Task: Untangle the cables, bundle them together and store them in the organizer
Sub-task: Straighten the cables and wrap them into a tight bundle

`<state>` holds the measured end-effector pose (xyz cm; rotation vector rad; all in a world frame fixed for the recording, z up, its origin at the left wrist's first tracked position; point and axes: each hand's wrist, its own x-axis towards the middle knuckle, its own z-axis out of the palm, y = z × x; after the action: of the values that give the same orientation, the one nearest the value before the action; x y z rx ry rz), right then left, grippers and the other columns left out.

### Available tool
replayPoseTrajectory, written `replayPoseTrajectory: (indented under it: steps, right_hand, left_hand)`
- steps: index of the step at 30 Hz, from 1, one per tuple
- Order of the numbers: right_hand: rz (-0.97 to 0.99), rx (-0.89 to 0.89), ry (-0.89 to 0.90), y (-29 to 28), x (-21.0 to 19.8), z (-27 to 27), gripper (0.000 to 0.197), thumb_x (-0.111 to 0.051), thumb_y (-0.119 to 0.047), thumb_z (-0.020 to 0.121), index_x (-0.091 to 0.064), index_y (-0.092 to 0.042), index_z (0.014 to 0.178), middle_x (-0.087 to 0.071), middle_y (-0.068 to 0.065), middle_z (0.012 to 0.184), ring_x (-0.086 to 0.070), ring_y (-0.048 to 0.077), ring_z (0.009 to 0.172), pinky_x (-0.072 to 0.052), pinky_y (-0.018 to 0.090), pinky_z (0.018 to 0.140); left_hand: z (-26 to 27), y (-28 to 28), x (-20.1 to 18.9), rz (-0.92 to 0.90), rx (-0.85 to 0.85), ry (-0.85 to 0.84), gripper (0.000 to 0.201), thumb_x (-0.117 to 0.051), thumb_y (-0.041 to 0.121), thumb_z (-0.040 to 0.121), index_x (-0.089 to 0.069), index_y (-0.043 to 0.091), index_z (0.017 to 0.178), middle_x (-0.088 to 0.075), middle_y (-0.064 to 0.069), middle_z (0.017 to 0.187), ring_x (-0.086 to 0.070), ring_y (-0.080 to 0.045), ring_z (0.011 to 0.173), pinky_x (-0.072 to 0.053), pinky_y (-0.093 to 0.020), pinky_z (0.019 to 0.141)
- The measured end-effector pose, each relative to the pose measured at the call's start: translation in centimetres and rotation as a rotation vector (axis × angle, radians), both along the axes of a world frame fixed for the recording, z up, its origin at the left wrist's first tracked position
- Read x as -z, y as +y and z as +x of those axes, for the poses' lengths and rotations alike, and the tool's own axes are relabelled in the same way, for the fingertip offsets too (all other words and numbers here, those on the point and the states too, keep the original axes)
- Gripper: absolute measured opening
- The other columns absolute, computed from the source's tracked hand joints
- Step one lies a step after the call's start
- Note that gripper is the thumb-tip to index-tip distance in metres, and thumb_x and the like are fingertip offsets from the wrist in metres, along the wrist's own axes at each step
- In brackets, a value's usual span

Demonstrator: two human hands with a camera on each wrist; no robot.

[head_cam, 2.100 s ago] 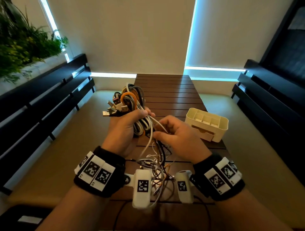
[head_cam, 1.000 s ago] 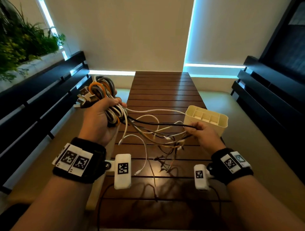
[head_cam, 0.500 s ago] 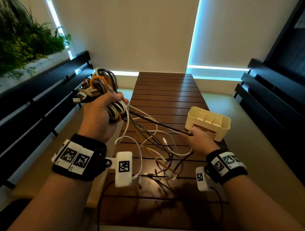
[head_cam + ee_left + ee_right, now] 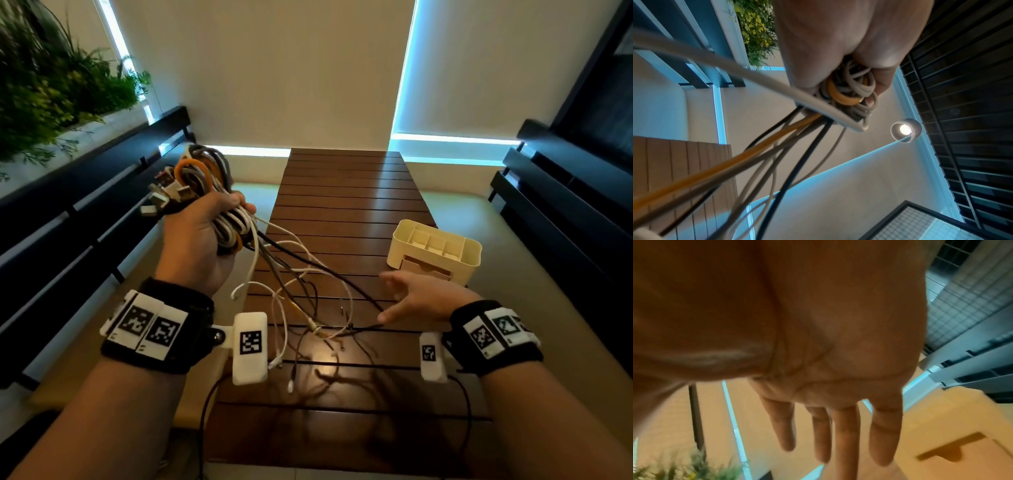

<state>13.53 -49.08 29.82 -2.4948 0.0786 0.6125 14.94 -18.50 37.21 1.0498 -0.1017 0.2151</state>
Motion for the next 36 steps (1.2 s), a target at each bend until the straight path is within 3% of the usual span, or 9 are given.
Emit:
replayPoseTrajectory:
  steps: [4, 9, 13, 17, 23, 27, 30, 33, 36]
  right_hand:
    - [0.171, -0.127, -0.280, 3.4, -3.9, -1.2, 0.118, -0.077, -0.068, 0.055, -0.016, -0.047, 0.152, -0.027, -0.007, 0.158, -0.031, 0.017, 0.144, -0.033, 0.044, 0.115]
    - [0.637, -0.270, -0.353, 8.8, -4.9, -1.7, 0.098, -0.088, -0.030, 0.071, -0.027, -0.054, 0.144, -0.042, -0.013, 0.151, -0.041, 0.006, 0.138, -0.037, 0.036, 0.114]
    - [0.698, -0.179, -0.435, 11.0, -4.0, -2.0, 0.053, -0.079, -0.019, 0.083, -0.056, -0.028, 0.130, -0.070, -0.001, 0.114, -0.067, 0.007, 0.102, -0.056, 0.031, 0.091]
    - [0.573, -0.123, -0.411, 10.9, -2.7, -2.0, 0.019, -0.069, -0.027, 0.091, -0.064, -0.011, 0.099, -0.069, 0.009, 0.082, -0.066, 0.016, 0.065, -0.058, 0.028, 0.064]
    - [0.340, -0.130, -0.246, 9.1, -0.7, -1.3, 0.024, -0.078, -0.035, 0.081, -0.064, -0.026, 0.099, -0.066, -0.008, 0.090, -0.062, 0.004, 0.079, -0.054, 0.028, 0.081]
    - [0.546, -0.212, -0.112, 7.2, -1.5, -1.0, 0.091, -0.087, -0.039, 0.064, -0.041, -0.041, 0.143, -0.052, -0.013, 0.140, -0.048, 0.007, 0.130, -0.038, 0.042, 0.114]
    - [0.714, -0.249, -0.187, 7.3, -2.9, -1.4, 0.115, -0.088, -0.045, 0.061, -0.019, -0.044, 0.153, -0.034, -0.018, 0.155, -0.032, 0.006, 0.144, -0.029, 0.044, 0.120]
    - [0.761, -0.260, -0.325, 9.4, -3.8, -2.1, 0.107, -0.089, -0.039, 0.066, -0.022, -0.050, 0.149, -0.039, -0.022, 0.151, -0.037, 0.004, 0.141, -0.034, 0.041, 0.117]
    - [0.903, -0.156, -0.397, 10.7, -3.4, -2.5, 0.079, -0.083, -0.013, 0.077, -0.041, -0.033, 0.142, -0.064, -0.004, 0.128, -0.062, 0.013, 0.119, -0.050, 0.039, 0.103]
  left_hand:
    - [-1.1, -2.3, 0.2, 0.051, 0.115, -0.002, 0.019, -0.049, -0.001, 0.091, -0.063, 0.012, 0.086, -0.064, 0.000, 0.067, -0.063, -0.015, 0.068, -0.052, -0.029, 0.063]
    - [-2.6, -5.5, 0.2, 0.034, 0.221, -0.003, 0.019, -0.059, 0.002, 0.077, -0.069, 0.009, 0.092, -0.065, -0.007, 0.073, -0.063, -0.021, 0.071, -0.053, -0.038, 0.073]
    - [-3.3, -6.0, -0.2, -0.026, 0.356, -0.003, 0.030, -0.059, 0.003, 0.076, -0.063, 0.007, 0.105, -0.062, -0.005, 0.077, -0.063, -0.021, 0.074, -0.051, -0.045, 0.074]
    - [-3.2, -4.8, -0.3, -0.066, 0.386, -0.018, 0.037, -0.056, 0.004, 0.077, -0.058, 0.006, 0.114, -0.059, -0.004, 0.079, -0.062, -0.018, 0.075, -0.053, -0.038, 0.069]
    - [-3.1, -4.3, 0.3, -0.088, 0.337, 0.021, 0.038, -0.056, 0.006, 0.077, -0.056, 0.004, 0.115, -0.058, -0.004, 0.076, -0.060, -0.017, 0.071, -0.051, -0.032, 0.070]
    - [-2.6, -4.1, 0.5, -0.035, 0.268, 0.013, 0.033, -0.059, 0.007, 0.078, -0.060, 0.005, 0.111, -0.061, -0.004, 0.075, -0.063, -0.018, 0.071, -0.053, -0.031, 0.061]
    - [-2.6, -4.4, 0.5, 0.027, 0.253, -0.001, 0.019, -0.061, 0.008, 0.078, -0.069, 0.010, 0.095, -0.064, -0.007, 0.074, -0.064, -0.020, 0.070, -0.054, -0.034, 0.061]
    - [-2.8, -5.4, 0.7, 0.057, 0.243, -0.007, 0.021, -0.064, 0.009, 0.077, -0.071, 0.009, 0.096, -0.064, -0.010, 0.078, -0.065, -0.023, 0.074, -0.054, -0.041, 0.072]
    - [-3.0, -5.7, 0.4, 0.020, 0.277, -0.011, 0.033, -0.064, 0.007, 0.076, -0.064, 0.005, 0.109, -0.062, -0.008, 0.081, -0.064, -0.021, 0.078, -0.053, -0.042, 0.075]
